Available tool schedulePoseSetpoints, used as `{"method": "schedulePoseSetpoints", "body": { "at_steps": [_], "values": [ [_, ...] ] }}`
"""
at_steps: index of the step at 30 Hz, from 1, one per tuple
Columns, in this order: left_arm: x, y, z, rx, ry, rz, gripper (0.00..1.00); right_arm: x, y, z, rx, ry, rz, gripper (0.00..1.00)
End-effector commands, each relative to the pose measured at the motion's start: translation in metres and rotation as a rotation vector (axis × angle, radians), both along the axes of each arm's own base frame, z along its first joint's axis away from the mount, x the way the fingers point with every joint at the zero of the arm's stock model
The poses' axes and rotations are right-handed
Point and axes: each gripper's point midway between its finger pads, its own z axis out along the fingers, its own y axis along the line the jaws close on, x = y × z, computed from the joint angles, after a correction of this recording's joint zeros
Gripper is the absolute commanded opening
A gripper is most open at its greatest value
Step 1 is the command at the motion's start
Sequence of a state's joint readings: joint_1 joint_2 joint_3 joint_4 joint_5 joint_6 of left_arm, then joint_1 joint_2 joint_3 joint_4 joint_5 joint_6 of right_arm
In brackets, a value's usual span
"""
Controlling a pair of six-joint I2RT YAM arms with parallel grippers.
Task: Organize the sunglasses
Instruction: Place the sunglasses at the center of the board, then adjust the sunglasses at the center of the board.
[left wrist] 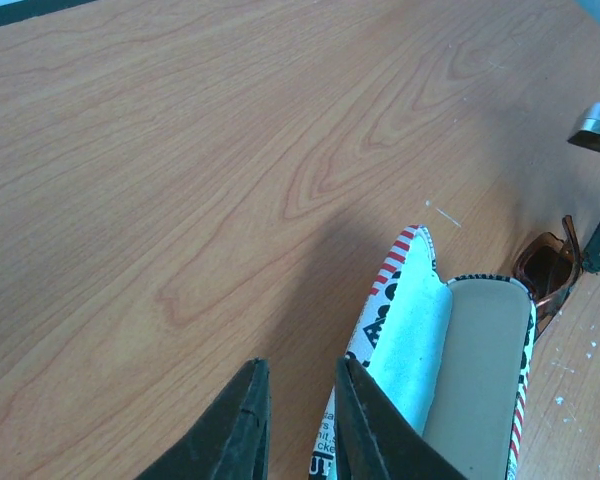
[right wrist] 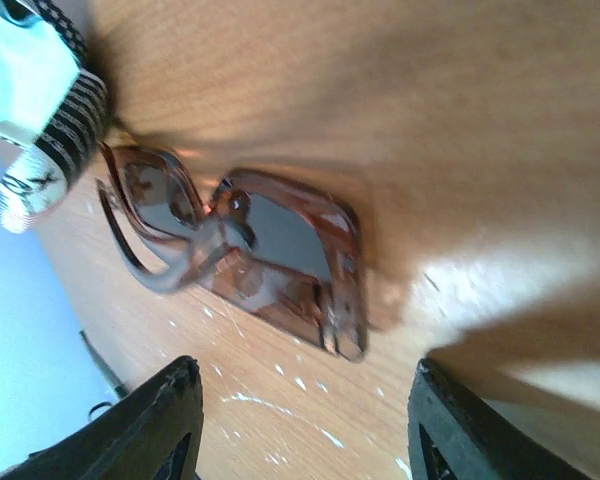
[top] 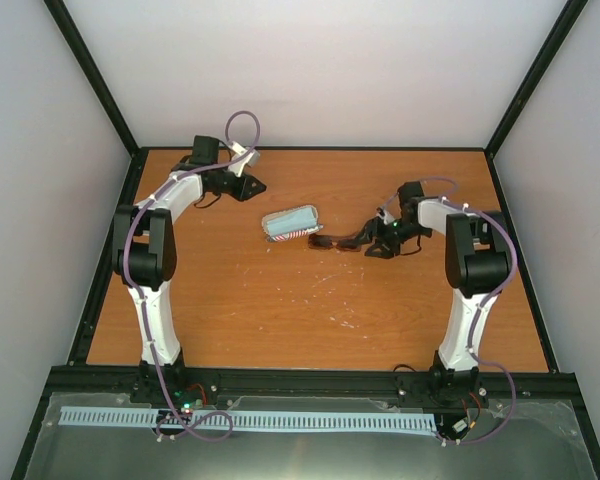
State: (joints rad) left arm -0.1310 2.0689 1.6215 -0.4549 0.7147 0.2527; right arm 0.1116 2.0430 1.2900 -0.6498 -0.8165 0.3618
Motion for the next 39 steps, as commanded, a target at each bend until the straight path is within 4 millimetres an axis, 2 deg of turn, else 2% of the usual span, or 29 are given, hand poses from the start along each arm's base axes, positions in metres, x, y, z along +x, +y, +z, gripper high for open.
{"method": "schedulePoseSetpoints", "body": {
  "at_steps": [1, 4, 6, 7, 9, 11, 15, 17, 19, 21, 25, 29, 39],
  "values": [
    [-0.004, -0.004, 0.024, -0.024, -0.052, -0.016, 0.21, -0.002, -0.019, 0.021, -0.129, -0.075, -0.034, 0.55],
    [-0.005, -0.004, 0.022, -0.023, -0.052, -0.020, 0.21, -0.001, -0.029, 0.049, -0.206, -0.134, -0.015, 0.58],
    [-0.005, -0.004, 0.023, -0.020, -0.055, -0.023, 0.21, 0.015, -0.031, 0.077, -0.233, -0.232, 0.002, 0.58],
    [-0.005, -0.004, 0.024, -0.019, -0.059, -0.024, 0.21, 0.023, -0.032, 0.088, -0.245, -0.276, 0.007, 0.52],
    [-0.005, -0.004, 0.025, -0.017, -0.062, -0.025, 0.21, 0.042, -0.028, 0.106, -0.241, -0.336, 0.017, 0.30],
    [-0.006, -0.004, 0.025, -0.014, -0.065, -0.025, 0.21, 0.052, -0.012, 0.111, -0.202, -0.344, 0.053, 0.17],
    [-0.008, -0.002, 0.024, -0.010, -0.068, -0.018, 0.21, 0.050, 0.034, 0.091, -0.173, -0.303, 0.178, 0.16],
    [-0.011, -0.002, 0.023, -0.008, -0.069, -0.017, 0.21, 0.036, 0.065, 0.084, -0.130, -0.284, 0.248, 0.16],
    [-0.013, -0.001, 0.023, -0.004, -0.070, -0.015, 0.21, 0.021, 0.082, 0.077, -0.110, -0.258, 0.288, 0.15],
    [-0.017, 0.000, 0.021, -0.003, -0.071, -0.017, 0.21, 0.006, 0.090, 0.072, -0.097, -0.234, 0.310, 0.15],
    [-0.021, 0.000, 0.019, -0.006, -0.069, -0.021, 0.21, -0.018, 0.086, 0.065, -0.091, -0.203, 0.305, 0.15],
    [-0.024, 0.000, 0.017, -0.011, -0.065, -0.021, 0.21, -0.031, 0.075, 0.041, -0.147, -0.140, 0.307, 0.14],
    [-0.029, 0.002, 0.017, 0.001, -0.071, -0.013, 0.21, -0.020, 0.062, 0.002, -0.252, -0.068, 0.264, 0.14]
  ]
}}
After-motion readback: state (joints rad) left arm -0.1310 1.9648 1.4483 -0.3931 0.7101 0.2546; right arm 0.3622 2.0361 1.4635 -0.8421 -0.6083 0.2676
